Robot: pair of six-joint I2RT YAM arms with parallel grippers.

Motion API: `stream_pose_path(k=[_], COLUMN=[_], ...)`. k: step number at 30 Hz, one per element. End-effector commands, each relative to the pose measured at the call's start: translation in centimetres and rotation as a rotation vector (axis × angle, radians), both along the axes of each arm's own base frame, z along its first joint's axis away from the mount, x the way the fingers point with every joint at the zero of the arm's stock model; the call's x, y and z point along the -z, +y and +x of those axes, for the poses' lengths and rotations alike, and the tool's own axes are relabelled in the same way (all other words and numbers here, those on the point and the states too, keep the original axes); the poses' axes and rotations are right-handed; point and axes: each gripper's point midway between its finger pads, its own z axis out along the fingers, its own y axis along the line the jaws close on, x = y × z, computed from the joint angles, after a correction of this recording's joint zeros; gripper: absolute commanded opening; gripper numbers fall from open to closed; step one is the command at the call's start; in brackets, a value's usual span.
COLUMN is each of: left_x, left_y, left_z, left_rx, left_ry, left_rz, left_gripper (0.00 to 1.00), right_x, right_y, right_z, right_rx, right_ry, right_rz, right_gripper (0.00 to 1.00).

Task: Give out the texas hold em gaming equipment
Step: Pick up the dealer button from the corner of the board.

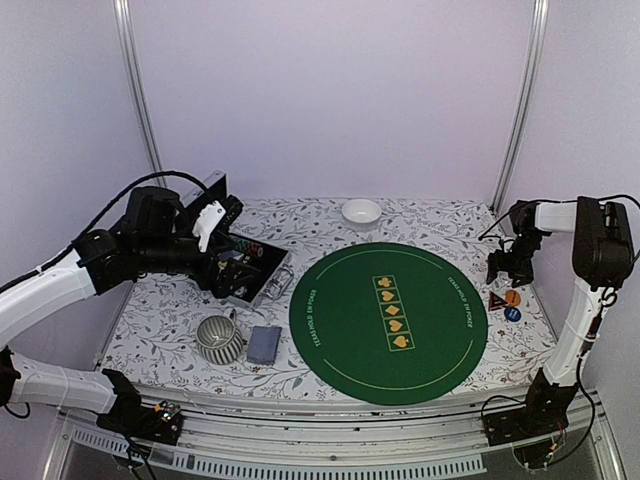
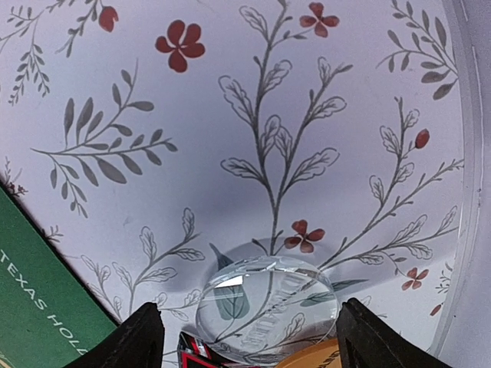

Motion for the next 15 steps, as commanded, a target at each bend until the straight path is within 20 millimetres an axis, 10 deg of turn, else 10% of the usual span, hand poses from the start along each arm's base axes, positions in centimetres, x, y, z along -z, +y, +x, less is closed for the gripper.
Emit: stream_pose_path(k=[1, 15], left_x=[-0.9, -1.0], left_y=[-0.1, -0.1], left_z=[-0.2, -0.3], left_rx=[0.015, 0.018], left_ry=[-0.054, -0.063], left_rz=[-0.016, -0.02], left_gripper=[0.98, 0.98], right_x=[1.2, -0.8], right_y=[-1.0, -1.1], right_z=[-1.7, -1.1], right_rx=[0.007, 0.002], right_ry=[0.097, 0.057], right_rz=[-0.061, -0.067], right_gripper=[0.79, 0.85])
